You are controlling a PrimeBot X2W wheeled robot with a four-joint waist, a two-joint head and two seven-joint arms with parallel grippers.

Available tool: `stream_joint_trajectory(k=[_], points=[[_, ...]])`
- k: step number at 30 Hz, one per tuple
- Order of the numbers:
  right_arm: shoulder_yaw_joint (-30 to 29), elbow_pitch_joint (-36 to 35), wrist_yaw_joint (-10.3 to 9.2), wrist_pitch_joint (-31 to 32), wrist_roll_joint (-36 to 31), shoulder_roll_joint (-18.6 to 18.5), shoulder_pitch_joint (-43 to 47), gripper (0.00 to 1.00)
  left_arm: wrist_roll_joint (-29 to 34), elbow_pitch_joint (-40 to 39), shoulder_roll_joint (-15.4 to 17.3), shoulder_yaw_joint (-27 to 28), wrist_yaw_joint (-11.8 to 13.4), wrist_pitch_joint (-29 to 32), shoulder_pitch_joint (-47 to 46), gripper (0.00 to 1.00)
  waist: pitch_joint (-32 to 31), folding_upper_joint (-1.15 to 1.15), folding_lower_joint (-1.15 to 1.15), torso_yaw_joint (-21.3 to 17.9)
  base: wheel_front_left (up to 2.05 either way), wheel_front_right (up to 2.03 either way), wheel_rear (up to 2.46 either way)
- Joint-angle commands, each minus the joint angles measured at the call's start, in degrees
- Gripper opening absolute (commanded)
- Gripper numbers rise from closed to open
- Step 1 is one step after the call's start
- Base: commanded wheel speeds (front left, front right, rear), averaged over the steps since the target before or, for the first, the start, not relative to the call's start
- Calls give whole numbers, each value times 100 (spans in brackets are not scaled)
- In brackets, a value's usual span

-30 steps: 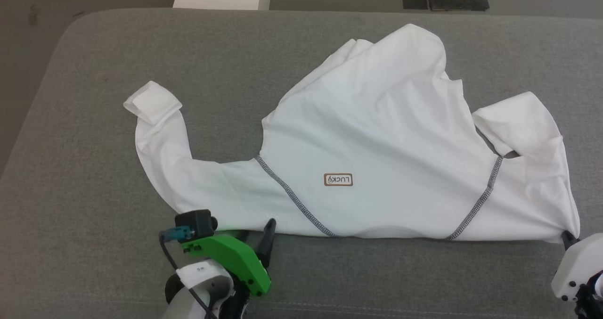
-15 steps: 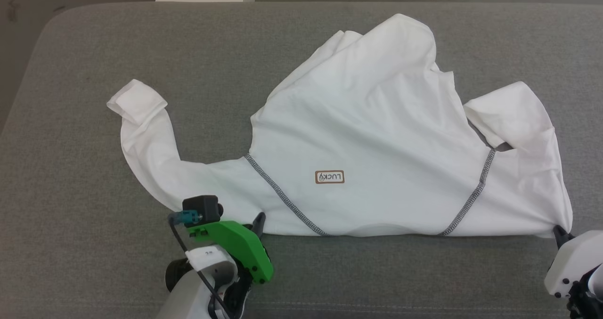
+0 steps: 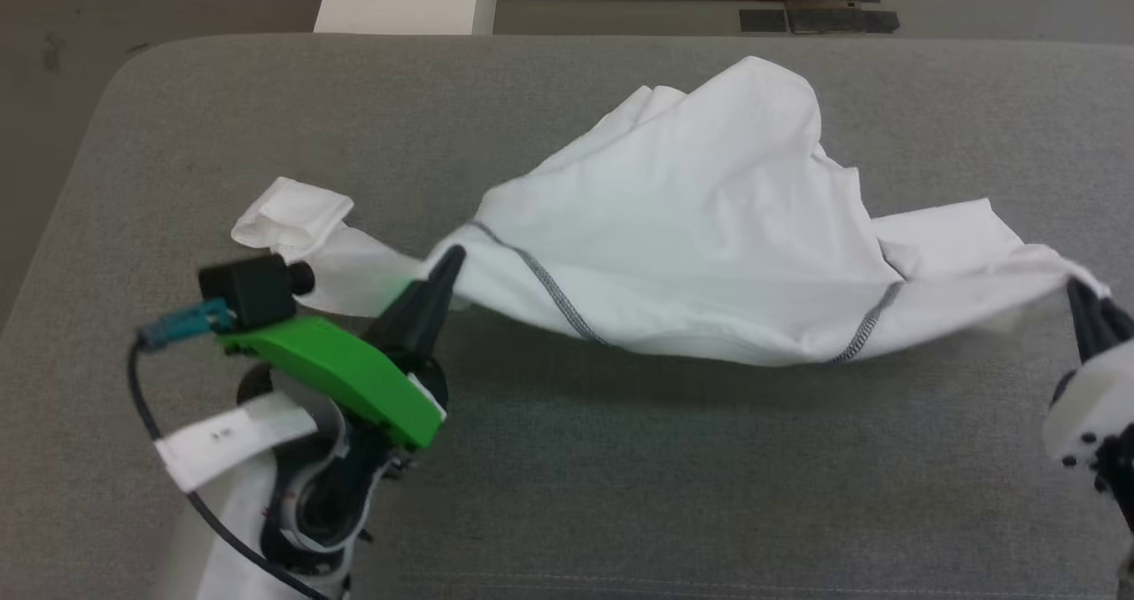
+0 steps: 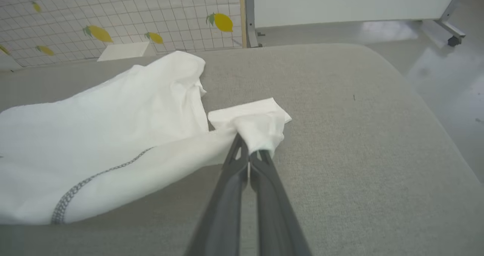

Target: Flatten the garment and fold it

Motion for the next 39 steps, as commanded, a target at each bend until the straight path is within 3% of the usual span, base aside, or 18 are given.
stream_joint_trajectory(k=[1,6,11,17,22,27,32,39], points=[[153,-205,-9,133,-128,-78,-307,0,-160,-230,97,89,38,201,-281,0,11,0,0,-31,0,0,0],[772,-317,-9,611,-164,-564,-1420,0,-471,-548,372,418,343,921,-1311,0,204,0,0,-152,0,0,0],[1309,385,-9,902,-137,-1059,-2962,0,-609,-170,396,704,722,1247,-2672,0,704,0,0,-302,0,0,0],[1584,1707,-9,710,-465,-1285,-4963,0,-290,762,501,880,972,1109,-4351,0,1523,0,0,-474,0,0,0],[1570,2619,-9,32,-976,-1197,-6478,0,5,1514,511,1074,1089,577,-5757,0,2222,0,0,-561,0,0,0],[1215,3124,-9,-799,-1374,-900,-7544,0,254,2009,485,1239,1074,-161,-6831,0,2718,0,0,-607,0,0,0],[683,3512,-9,-1745,-1742,-623,-8376,0,282,2271,385,1455,831,-1010,-7666,0,3042,0,0,-643,0,0,0],[246,4059,-9,-2571,-2028,-514,-8783,0,214,2644,334,1517,483,-1482,-7903,0,3275,0,0,-623,0,0,0]])
